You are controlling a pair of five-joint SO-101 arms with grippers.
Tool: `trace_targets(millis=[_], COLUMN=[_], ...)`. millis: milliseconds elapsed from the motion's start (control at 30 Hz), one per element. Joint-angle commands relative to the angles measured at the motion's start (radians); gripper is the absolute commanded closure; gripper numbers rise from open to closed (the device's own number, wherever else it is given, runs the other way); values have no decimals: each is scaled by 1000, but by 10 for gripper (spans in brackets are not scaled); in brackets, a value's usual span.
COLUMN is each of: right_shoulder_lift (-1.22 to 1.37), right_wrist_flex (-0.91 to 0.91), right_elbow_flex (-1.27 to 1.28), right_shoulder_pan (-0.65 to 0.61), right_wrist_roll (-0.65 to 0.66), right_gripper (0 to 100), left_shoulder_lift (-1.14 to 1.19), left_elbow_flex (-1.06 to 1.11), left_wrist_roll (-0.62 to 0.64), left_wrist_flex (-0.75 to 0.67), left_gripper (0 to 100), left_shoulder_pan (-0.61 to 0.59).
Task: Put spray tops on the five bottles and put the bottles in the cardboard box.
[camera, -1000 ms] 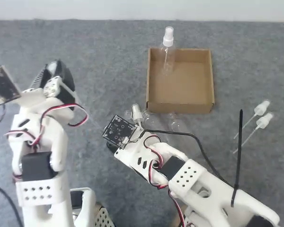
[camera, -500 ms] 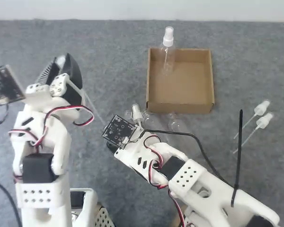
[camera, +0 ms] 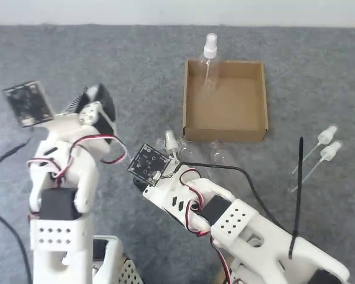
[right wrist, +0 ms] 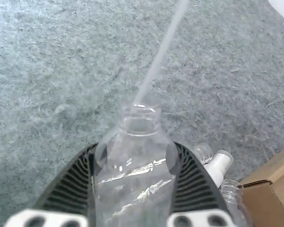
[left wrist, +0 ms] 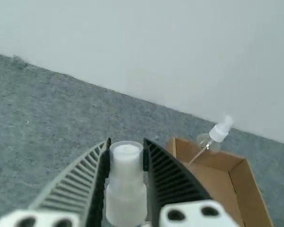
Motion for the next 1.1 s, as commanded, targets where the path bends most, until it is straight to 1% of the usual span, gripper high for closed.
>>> trace_targets(millis=[0, 133, 200, 300, 367, 433, 700, 833, 1067], right_shoulder_lift=[-56, -56, -56, -44, -44, -44, -45, -45, -45], right_wrist_flex=[12, 36, 54, 114, 142, 140, 116, 104, 102], right_elbow_flex=[-9, -34, -69, -146, -178, -186, -184, -184, -190], right_shoulder_pan=[-2, -2, -2, -2, -2, -2, -2, -2, 30], right_wrist_roll=[-18, -18, -23, -114, -181, -213, -218, -218, -233], right_gripper=[992, 992, 992, 992, 992, 992, 992, 992, 992], left_shoulder_lift=[-23, -23, -20, -20, -21, -21, -20, -21, -21], left_elbow_flex=[12, 2, -22, -61, -76, -85, -74, -44, -22], left_wrist_roll=[-60, -64, -91, -132, -135, -135, -135, -137, -193], left_wrist_flex=[18, 92, 124, 175, 196, 210, 218, 222, 227], left_gripper=[990, 990, 990, 990, 990, 990, 990, 990, 990], left_shoulder_pan=[60, 103, 115, 141, 141, 140, 92, 91, 91])
